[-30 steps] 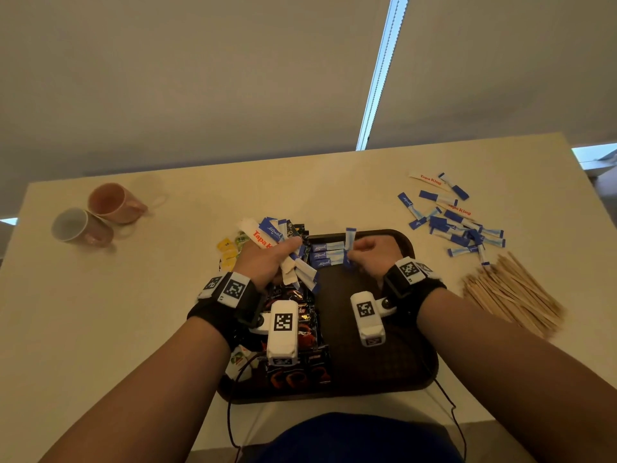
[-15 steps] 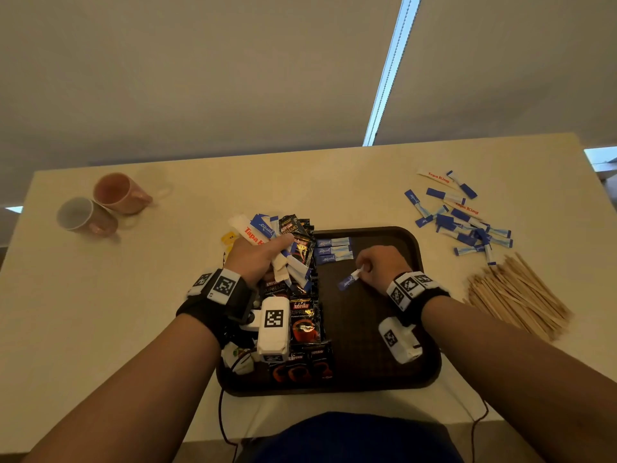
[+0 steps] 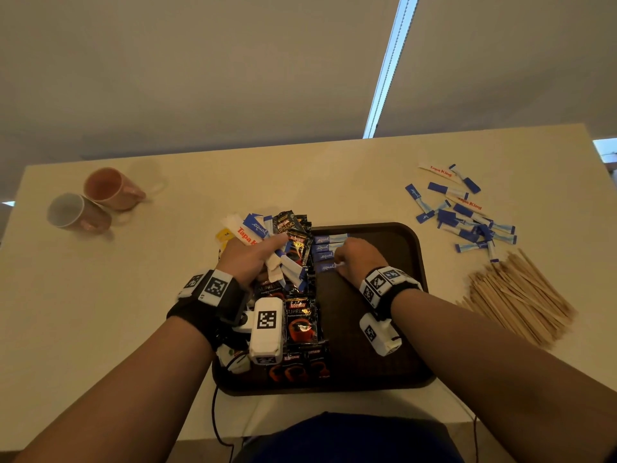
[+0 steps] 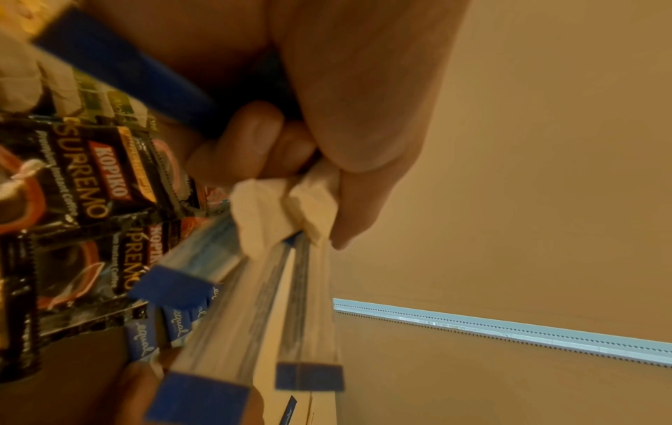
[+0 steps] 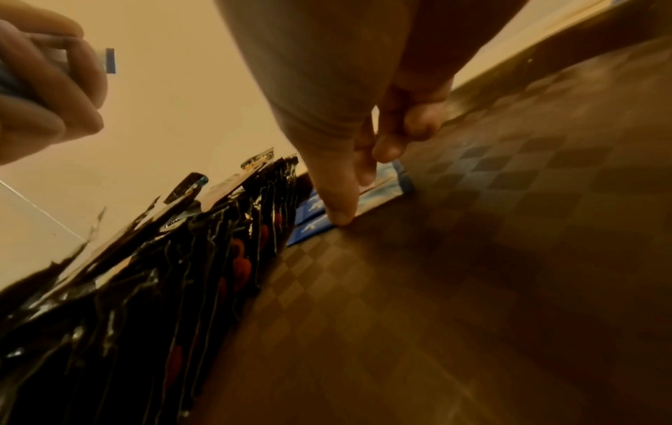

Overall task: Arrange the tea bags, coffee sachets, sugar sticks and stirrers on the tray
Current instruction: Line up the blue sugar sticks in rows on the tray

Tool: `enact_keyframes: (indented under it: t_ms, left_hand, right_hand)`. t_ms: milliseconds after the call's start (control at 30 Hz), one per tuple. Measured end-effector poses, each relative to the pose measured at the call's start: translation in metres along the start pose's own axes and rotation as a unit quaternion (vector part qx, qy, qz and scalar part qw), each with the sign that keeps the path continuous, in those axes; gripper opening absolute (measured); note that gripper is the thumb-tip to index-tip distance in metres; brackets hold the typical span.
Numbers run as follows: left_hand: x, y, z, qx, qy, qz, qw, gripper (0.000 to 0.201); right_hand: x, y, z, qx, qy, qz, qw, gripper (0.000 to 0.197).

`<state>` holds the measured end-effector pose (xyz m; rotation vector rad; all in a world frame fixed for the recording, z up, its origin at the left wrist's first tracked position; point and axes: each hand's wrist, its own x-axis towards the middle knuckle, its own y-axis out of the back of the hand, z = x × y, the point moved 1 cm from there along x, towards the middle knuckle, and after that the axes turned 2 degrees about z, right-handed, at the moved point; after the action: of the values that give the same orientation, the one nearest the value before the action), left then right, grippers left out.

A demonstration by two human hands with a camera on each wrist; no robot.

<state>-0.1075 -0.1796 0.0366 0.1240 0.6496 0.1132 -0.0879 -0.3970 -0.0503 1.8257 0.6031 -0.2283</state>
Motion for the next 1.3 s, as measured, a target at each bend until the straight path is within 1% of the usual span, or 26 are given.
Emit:
enact_keyframes:
  t_ms: [100,200,267,400,533,633,767,867,933,1000,1033,1100,1133,1167,1233,1300]
  left_hand:
    - [0.000,0.001,0.003,0.005,-0.004,0.000,1.000,0.027]
    - [0.001,0.002,0.004,0.000,-0.002,-0.001,1.000,0.026]
    - [0.002,0.003,0.003,-0.002,0.003,0.001,1.000,0.027]
    - [0.004,0.003,0.002,-0.004,0.008,0.004,1.000,0.026]
    - [0.005,0.003,0.004,0.007,0.004,0.005,1.000,0.024]
    - [0.005,0.003,0.005,0.014,0.000,0.004,1.000,0.023]
    - [0.004,0.001,0.004,0.003,0.005,-0.001,1.000,0.024]
    - [0.001,0.000,0.005,-0.007,0.008,-0.003,1.000,0.024]
    - [-0.002,-0.002,0.008,-0.013,0.008,-0.006,1.000,0.024]
    - [-0.004,-0.006,0.011,-0.020,0.007,-0.011,1.000,0.027]
    - [-0.006,-0.007,0.012,-0.023,0.008,-0.015,1.000,0.028]
    - [-0.007,-0.011,0.015,-0.027,0.008,-0.021,0.999,0.030]
    - [-0.007,-0.012,0.016,-0.032,0.009,-0.022,0.999,0.030]
    - [-0.008,-0.013,0.018,-0.039,0.011,-0.022,0.999,0.031]
    - [-0.010,-0.016,0.022,-0.043,0.007,-0.019,0.999,0.036]
    - [-0.013,-0.018,0.024,-0.043,-0.002,-0.021,0.999,0.042]
  right_hand:
    - [0.005,0.000,0.002,0.004,0.007,0.020,1.000,0.029]
    - [0.010,0.001,0.005,0.016,0.013,0.065,0.998,0.047]
    - [0.015,0.002,0.005,0.005,0.015,0.062,0.998,0.054]
    - [0.023,0.002,0.003,-0.014,0.015,0.023,1.000,0.044]
    - [0.022,0.002,0.006,-0.012,-0.001,0.030,0.999,0.040]
    - [0.021,0.004,0.007,-0.012,-0.005,0.030,0.999,0.041]
    - [0.016,0.012,0.003,0.020,-0.004,0.038,0.999,0.043]
    - [0.008,0.032,-0.006,0.062,0.002,0.073,0.995,0.038]
    - [-0.001,0.050,-0.016,0.117,0.021,0.105,0.987,0.033]
    - [-0.012,0.068,-0.031,0.181,0.051,0.115,0.975,0.037]
    - [-0.017,0.076,-0.039,0.211,0.064,0.102,0.970,0.043]
    - [-0.028,0.088,-0.053,0.269,0.076,0.044,0.959,0.050]
    - [-0.033,0.090,-0.060,0.296,0.075,0.012,0.952,0.046]
    - [-0.036,0.089,-0.064,0.316,0.072,-0.009,0.946,0.037]
    - [-0.041,0.087,-0.069,0.336,0.064,-0.014,0.940,0.023]
    - [-0.044,0.085,-0.069,0.356,0.044,-0.002,0.933,0.017]
